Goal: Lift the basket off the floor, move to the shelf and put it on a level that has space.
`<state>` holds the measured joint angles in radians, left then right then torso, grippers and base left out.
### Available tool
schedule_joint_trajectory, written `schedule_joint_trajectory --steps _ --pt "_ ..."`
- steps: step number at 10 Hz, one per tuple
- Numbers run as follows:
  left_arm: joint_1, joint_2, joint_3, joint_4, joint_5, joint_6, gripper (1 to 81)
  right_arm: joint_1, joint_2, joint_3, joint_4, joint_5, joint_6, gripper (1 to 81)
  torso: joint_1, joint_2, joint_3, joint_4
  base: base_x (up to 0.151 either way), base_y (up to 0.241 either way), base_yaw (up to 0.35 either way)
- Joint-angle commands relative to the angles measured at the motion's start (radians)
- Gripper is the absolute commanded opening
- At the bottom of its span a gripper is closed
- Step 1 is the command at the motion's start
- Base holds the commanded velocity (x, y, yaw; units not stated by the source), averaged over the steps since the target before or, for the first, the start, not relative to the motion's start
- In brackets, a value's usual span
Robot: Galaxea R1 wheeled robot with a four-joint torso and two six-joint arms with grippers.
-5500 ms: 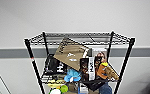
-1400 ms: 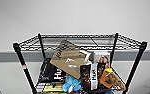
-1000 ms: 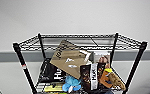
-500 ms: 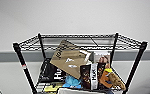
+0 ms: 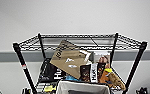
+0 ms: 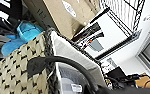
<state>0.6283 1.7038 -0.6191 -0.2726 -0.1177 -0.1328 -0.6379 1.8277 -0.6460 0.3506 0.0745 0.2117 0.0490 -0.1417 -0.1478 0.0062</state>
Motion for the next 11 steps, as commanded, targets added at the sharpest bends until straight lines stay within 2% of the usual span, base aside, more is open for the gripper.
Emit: schedule_joint_trajectory --steps 1,3,7,8,11 --pt "-0.281 -0.081 0.09 -0.146 0.067 0.007 1.0 0.229 -0.071 0.097 0.087 -0.048 -0.012 1.0 0.0 0.0 0.0 0.0 0.0 0.0 0.0" --pt "-0.371 -0.105 0.091 -0.224 0.104 0.007 1.0 0.29 -0.084 0.106 0.133 -0.07 -0.012 1.0 0.0 0.0 0.0 0.0 0.0 0.0 0.0" --pt "-0.497 -0.13 0.099 -0.313 0.173 0.007 1.0 0.4 -0.129 0.146 0.218 -0.078 -0.011 1.0 0.0 0.0 0.0 0.0 0.0 0.0 0.0" --pt "-0.543 -0.134 0.099 -0.355 0.194 0.007 1.0 0.451 -0.143 0.154 0.257 -0.113 -0.009 1.0 0.0 0.0 0.0 0.0 0.0 0.0 0.0" --pt "-0.676 -0.147 0.099 -0.445 0.25 0.007 1.0 0.571 -0.155 0.149 0.347 -0.153 -0.009 1.0 0.0 0.0 0.0 0.0 0.0 0.0 0.0"
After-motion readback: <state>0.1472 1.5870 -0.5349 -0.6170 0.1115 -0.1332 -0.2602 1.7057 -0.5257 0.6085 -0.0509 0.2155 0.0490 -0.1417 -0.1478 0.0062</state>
